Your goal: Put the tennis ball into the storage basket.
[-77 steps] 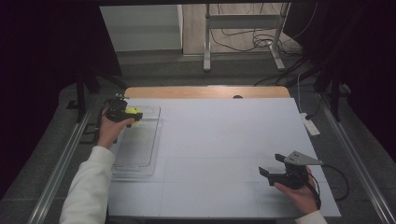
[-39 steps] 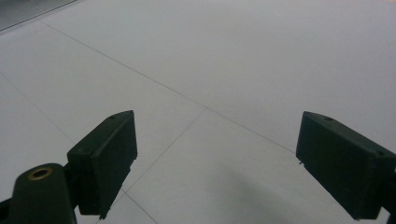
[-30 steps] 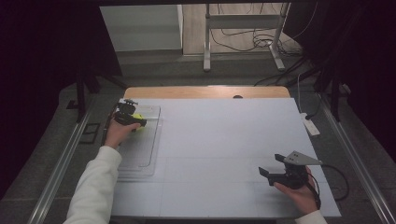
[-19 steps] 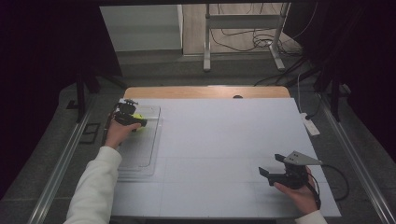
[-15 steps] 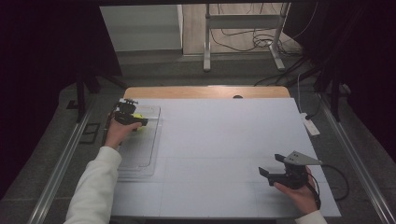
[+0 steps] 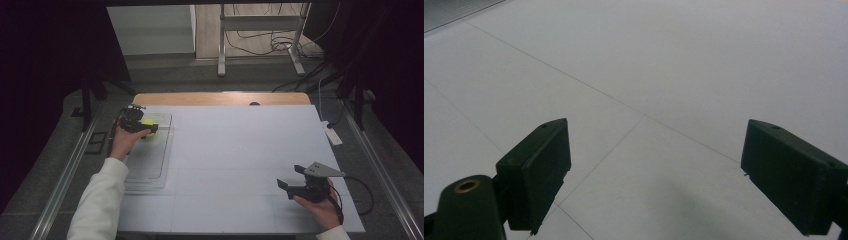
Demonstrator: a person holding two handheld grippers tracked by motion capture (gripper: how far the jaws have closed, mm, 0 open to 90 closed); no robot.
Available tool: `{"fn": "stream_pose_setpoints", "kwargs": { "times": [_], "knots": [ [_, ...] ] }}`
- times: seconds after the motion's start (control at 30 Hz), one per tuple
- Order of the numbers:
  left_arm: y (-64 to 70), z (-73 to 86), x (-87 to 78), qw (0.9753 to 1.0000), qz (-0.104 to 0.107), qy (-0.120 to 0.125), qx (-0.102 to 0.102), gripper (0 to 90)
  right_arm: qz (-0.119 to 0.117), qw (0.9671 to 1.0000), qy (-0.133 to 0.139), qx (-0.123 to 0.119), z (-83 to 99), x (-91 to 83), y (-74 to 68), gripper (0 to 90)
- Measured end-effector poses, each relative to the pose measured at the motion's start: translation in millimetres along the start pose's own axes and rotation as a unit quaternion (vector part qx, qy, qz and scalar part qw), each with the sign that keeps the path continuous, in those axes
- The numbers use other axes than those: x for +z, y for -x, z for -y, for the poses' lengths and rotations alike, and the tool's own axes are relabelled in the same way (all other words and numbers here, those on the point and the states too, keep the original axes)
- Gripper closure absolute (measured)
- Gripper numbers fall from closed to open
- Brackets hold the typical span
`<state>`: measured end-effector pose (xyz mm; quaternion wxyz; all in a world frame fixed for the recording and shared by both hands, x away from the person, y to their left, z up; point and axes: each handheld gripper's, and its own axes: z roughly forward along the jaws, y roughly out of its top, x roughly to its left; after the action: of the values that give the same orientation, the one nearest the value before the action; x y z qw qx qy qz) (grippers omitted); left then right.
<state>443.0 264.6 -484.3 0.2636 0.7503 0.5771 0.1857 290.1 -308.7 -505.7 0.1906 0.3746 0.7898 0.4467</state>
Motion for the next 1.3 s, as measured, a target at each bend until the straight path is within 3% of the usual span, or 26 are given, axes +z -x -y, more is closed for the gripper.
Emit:
{"fn": "stream_pose_setpoints", "kwargs": {
  "times": [0.23,0.73,1.13,1.3],
  "knots": [
    [3.1,1.2,-10.1,0.9996,0.018,0.020,0.005,14.4,-0.001,1.0000,0.000,0.000,-0.1,0.3,0.5,13.0],
    [5.8,8.8,-28.7,0.9976,0.033,0.060,0.010,14.5,-0.006,1.0000,0.001,0.007,-0.3,3.1,4.1,12.9],
    [15.2,16.2,-48.1,0.9941,0.049,0.094,0.024,14.6,-0.013,0.9999,0.001,0.006,-0.9,5.1,4.9,13.0],
    [26.3,17.5,-59.7,0.9911,0.063,0.110,0.040,14.7,-0.012,0.9999,0.001,0.005,-0.4,2.9,3.0,12.9]
  ]
}}
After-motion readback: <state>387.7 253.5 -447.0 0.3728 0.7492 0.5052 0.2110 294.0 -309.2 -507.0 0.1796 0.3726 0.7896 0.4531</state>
